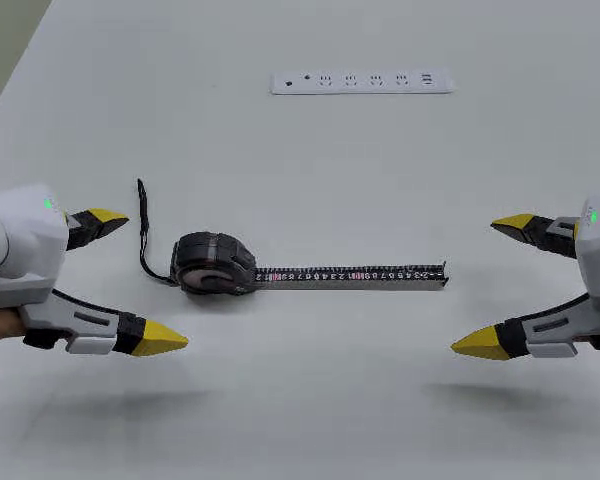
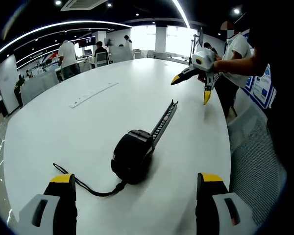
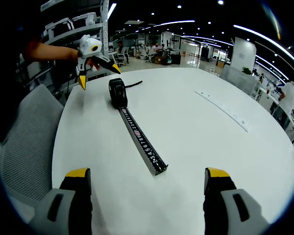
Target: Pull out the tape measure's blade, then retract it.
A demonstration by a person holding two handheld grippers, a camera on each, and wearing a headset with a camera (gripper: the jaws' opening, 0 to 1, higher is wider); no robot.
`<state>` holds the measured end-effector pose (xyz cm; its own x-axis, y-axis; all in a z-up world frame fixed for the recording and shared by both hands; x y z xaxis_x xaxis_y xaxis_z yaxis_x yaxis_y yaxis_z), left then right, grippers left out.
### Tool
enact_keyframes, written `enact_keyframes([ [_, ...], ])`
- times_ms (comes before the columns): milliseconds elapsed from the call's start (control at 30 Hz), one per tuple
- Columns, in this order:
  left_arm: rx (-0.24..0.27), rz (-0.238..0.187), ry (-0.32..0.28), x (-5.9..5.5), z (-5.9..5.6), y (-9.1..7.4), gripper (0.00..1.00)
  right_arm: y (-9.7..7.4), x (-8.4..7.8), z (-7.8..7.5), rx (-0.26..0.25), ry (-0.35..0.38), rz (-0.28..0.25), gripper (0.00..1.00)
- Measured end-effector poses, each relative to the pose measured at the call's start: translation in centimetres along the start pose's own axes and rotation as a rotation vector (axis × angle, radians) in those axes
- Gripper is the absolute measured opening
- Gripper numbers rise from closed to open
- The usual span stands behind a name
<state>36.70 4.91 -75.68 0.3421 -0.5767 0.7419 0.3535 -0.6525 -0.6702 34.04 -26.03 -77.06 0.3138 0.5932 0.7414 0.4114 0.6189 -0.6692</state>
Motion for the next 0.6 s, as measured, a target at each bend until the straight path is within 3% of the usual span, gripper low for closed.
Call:
enact_keyframes([
  [600,0.109,-0.109,-0.138,0.0,-2.5,-1.0,1.00,-0.9,1.1,2.0,-0.128,0.068,-0.056,0.96],
])
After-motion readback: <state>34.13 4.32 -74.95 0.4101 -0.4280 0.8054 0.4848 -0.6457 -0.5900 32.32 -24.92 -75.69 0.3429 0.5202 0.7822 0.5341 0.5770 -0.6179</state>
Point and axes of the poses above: the centre of the closed fingertips' face, and the gripper's own axes: y roughly forward along the fingers, z roughly to its left, x roughly out of its top, the point moved 1 cm from there along -y, roughly backward along the fingers, and after that the axes turned 1 degree about -y, right-handed, at the moved point
